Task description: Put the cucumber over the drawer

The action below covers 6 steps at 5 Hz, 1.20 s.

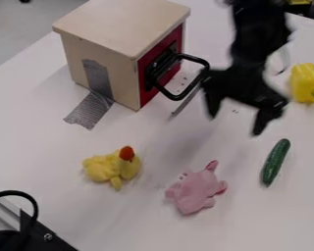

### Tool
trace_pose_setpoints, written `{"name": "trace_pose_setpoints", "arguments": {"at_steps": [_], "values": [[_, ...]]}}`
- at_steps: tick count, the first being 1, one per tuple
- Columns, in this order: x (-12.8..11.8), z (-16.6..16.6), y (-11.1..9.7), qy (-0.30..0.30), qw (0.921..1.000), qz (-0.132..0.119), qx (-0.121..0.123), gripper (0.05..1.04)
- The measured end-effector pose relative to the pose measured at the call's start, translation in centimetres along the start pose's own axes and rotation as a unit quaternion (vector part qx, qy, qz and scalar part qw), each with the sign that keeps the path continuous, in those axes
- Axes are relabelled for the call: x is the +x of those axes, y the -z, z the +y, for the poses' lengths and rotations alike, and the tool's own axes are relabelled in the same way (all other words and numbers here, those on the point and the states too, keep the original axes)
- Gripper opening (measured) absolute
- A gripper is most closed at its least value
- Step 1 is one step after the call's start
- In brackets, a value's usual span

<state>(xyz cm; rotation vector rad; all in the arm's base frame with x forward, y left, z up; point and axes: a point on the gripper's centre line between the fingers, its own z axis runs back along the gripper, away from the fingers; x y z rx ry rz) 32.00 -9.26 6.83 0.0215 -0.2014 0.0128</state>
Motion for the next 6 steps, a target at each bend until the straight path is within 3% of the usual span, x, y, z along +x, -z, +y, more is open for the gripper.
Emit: {"name": "trace_pose_setpoints", "arguments": {"at_steps": [1, 2, 4, 5, 6], "values": [[2.5, -3.8, -0.4, 0.031, 0.9994, -0.016, 0.004, 0.999], [3.1, -5.2, 1.4, 0.042, 0.9991, 0.000, 0.009, 0.999], [0.2, -3.3, 5.0, 0.025, 0.9974, 0.060, 0.031, 0.999], [-0.6, -3.1, 6.5, 0.013, 0.9966, 0.078, 0.021, 0.971], [-0.4, -3.8, 7.2, 0.012, 0.9967, 0.081, -0.002, 0.707]]}}
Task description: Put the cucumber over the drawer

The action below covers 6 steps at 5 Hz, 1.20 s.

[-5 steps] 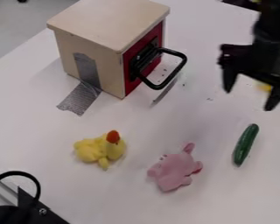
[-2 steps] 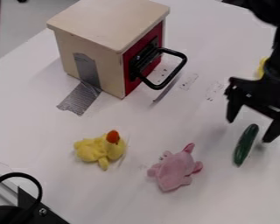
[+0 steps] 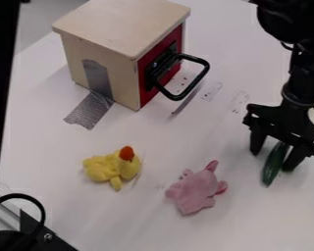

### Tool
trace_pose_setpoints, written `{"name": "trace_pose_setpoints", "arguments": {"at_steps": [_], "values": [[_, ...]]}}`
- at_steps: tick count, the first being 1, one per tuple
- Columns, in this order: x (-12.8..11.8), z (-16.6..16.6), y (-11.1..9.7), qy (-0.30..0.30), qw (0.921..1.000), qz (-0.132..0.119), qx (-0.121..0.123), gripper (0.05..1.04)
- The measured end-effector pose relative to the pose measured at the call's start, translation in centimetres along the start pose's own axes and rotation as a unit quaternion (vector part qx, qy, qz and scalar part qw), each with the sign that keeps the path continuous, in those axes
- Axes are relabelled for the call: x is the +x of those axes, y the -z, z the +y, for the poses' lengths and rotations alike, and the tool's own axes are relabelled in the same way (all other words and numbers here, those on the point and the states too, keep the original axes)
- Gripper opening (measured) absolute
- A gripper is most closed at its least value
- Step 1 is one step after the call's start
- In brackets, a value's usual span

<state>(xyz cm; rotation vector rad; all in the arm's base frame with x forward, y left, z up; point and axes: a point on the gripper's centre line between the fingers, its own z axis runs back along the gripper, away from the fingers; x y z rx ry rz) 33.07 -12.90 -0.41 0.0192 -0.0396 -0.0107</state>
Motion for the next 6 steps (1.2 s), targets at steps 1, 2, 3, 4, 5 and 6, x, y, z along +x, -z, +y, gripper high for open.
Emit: {"name": "trace_pose_setpoints", "arguments": {"at_steps": [1, 2, 3, 4, 5, 6], "values": [[0.1, -0.3, 0.6, 0.005, 1.0000, -0.002, -0.004, 0.410], [0.2, -0.4, 0.4, 0.008, 1.0000, -0.005, -0.004, 0.316], [-0.5, 0.5, -0.8, 0.023, 0.9997, 0.001, 0.001, 0.316], [1.7, 3.7, -6.0, 0.007, 0.9978, -0.065, -0.010, 0.316], [2.2, 7.7, -9.6, 0.004, 0.9967, -0.080, -0.015, 0.315], [2.9, 13.7, -12.0, 0.012, 0.9943, -0.104, -0.017, 0.315]]}}
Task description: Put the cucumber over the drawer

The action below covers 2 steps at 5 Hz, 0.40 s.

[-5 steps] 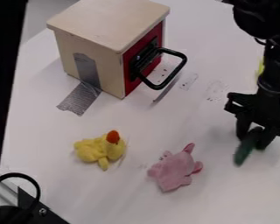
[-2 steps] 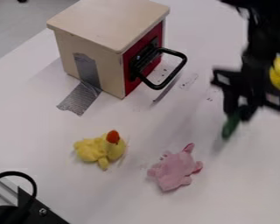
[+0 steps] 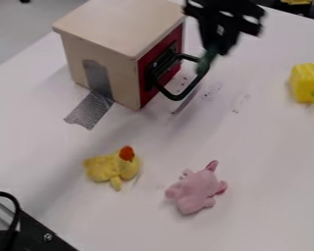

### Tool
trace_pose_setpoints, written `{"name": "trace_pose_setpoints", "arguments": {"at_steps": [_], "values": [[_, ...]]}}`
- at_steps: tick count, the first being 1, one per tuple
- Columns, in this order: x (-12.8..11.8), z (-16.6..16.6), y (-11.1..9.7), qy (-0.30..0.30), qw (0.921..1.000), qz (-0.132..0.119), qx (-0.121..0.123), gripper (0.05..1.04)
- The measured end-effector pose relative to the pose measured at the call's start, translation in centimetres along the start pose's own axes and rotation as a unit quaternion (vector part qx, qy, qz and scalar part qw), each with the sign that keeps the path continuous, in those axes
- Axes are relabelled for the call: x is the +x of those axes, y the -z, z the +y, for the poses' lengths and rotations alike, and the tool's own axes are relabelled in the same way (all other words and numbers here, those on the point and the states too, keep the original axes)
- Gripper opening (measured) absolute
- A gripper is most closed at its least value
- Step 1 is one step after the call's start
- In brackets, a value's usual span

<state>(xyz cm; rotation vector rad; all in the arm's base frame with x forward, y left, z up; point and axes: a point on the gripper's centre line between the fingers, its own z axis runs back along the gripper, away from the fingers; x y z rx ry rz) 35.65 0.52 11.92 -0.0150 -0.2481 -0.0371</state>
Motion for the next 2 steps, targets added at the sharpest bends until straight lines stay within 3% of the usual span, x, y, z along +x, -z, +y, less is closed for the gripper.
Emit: {"name": "trace_pose_setpoints", "arguments": {"at_steps": [1, 2], "values": [[0.5, 4.2, -1.2, 0.019, 0.9997, -0.013, 0.002, 0.315], [0.4, 8.1, -1.8, 0.015, 0.9999, -0.006, 0.000, 0.315]]}}
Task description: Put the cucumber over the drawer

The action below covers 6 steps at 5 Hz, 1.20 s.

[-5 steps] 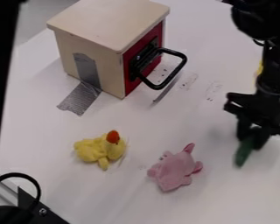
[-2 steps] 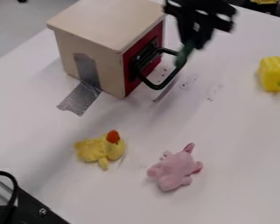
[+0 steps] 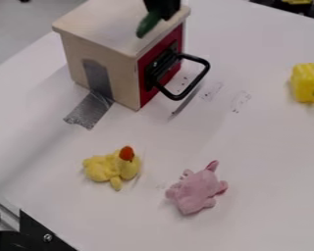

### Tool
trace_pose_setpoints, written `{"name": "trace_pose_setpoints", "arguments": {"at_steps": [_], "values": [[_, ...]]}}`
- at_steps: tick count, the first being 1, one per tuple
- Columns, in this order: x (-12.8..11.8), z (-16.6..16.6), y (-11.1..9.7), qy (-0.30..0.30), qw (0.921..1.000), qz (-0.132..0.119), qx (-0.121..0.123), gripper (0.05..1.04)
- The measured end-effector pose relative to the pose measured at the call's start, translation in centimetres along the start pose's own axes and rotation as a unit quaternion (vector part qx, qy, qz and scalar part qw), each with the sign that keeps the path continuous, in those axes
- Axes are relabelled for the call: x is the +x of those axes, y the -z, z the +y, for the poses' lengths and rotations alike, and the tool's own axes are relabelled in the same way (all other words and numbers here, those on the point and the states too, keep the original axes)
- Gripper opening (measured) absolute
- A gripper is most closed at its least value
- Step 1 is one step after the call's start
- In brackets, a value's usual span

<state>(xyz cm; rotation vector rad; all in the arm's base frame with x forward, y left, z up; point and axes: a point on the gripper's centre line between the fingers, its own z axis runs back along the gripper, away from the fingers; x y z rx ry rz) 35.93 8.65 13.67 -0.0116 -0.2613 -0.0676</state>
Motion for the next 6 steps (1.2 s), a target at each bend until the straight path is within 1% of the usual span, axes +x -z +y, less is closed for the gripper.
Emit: {"name": "trace_pose_setpoints", "arguments": {"at_steps": [1, 2, 3, 4, 5, 6], "values": [[-0.5, 3.0, 0.4, 0.001, 0.9998, 0.020, -0.009, 0.315], [-0.9, 4.4, 1.3, -0.004, 0.9992, 0.038, -0.013, 0.315], [-1.1, 4.7, 2.5, -0.002, 0.9985, 0.053, -0.014, 0.355], [-1.0, 4.6, 2.4, 0.005, 0.9983, 0.056, -0.014, 0.660], [-0.6, 4.0, 1.1, 0.009, 0.9983, 0.055, -0.017, 0.941], [0.1, 3.4, -2.8, 0.004, 0.9997, 0.018, -0.015, 0.997]]}}
